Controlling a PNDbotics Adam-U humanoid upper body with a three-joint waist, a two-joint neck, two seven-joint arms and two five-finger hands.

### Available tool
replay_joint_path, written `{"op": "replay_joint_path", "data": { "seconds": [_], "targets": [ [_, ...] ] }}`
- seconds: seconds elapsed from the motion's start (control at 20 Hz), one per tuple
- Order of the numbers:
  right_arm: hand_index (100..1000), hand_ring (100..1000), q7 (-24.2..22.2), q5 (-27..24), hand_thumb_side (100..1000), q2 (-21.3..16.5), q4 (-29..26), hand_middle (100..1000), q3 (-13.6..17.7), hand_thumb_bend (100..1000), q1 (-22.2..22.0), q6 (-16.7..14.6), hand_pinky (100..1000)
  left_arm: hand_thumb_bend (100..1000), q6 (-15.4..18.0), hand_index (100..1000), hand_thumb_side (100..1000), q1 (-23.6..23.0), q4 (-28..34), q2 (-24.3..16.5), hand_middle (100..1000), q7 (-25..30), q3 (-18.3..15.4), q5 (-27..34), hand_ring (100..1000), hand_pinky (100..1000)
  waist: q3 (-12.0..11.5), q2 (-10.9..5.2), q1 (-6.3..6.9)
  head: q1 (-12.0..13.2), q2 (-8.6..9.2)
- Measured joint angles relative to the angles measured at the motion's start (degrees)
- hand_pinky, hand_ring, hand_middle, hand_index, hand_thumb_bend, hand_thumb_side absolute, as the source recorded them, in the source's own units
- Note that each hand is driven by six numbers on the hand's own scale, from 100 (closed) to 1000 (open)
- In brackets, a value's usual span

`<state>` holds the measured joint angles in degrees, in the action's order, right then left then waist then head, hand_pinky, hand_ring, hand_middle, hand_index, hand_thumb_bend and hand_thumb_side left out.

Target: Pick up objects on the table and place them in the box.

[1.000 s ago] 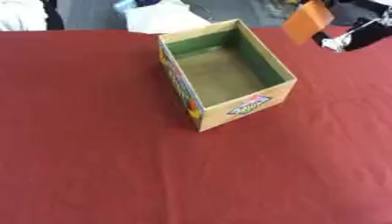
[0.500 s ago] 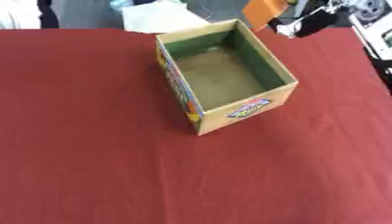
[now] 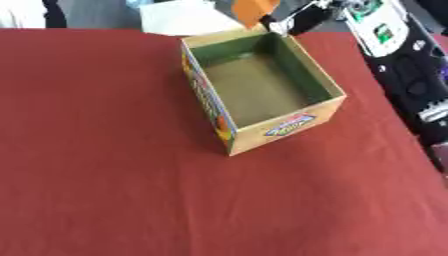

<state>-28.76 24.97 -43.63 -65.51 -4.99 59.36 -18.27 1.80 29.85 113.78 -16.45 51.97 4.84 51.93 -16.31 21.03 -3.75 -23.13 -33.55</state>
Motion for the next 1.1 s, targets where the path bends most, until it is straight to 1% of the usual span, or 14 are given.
{"op": "replay_joint_path", "data": {
  "seconds": [0.15, 0.25, 0.45, 0.7, 0.9, 1.1],
  "targets": [
    [773, 838, -0.02, 1.35, 100, 1.52, 0.80, 561, -0.36, 100, 0.22, -0.37, 721, 100, -0.46, 764, 566, 0.26, 0.00, 0.42, 827, 0.00, 0.02, 0.37, 809, 546, -0.33, 0.02, -0.23, -0.72, 0.09],
    [772, 834, -0.11, 2.18, 100, 2.34, 1.32, 562, -0.60, 100, 0.22, -0.53, 719, 100, -0.74, 764, 566, 0.43, 0.00, 0.43, 827, 0.01, 0.12, 0.52, 810, 546, -0.50, 0.10, -0.29, -0.96, 0.42],
    [773, 827, -0.51, 3.56, 100, 3.59, 1.68, 575, -1.37, 100, 0.00, -1.29, 724, 100, -1.03, 764, 566, 0.44, 0.00, 0.45, 829, 0.03, 0.28, 0.54, 810, 544, -0.55, 0.15, -0.41, -1.28, 0.50],
    [779, 820, -0.96, 4.88, 100, 3.45, -1.34, 596, -2.63, 100, -2.04, -1.91, 733, 100, -1.22, 764, 566, -0.15, 0.00, 0.45, 830, 0.00, 0.28, 0.22, 811, 545, 0.14, 0.07, -0.53, -1.35, 0.42],
    [782, 820, -1.94, 5.22, 100, 3.40, -4.66, 605, -4.36, 100, -2.98, -2.13, 734, 100, -1.36, 763, 566, -0.37, 0.00, 0.45, 829, -0.04, 0.29, 0.22, 811, 547, 0.49, -0.87, -0.27, -1.43, 0.01],
    [782, 820, -3.45, 5.22, 100, 3.61, -6.26, 608, -5.90, 100, -3.75, -2.16, 731, 100, -1.69, 763, 566, -0.50, 0.00, 0.62, 828, 0.01, 0.29, 0.65, 810, 549, 0.60, -1.01, -0.18, -1.61, -0.17]
  ]
}}
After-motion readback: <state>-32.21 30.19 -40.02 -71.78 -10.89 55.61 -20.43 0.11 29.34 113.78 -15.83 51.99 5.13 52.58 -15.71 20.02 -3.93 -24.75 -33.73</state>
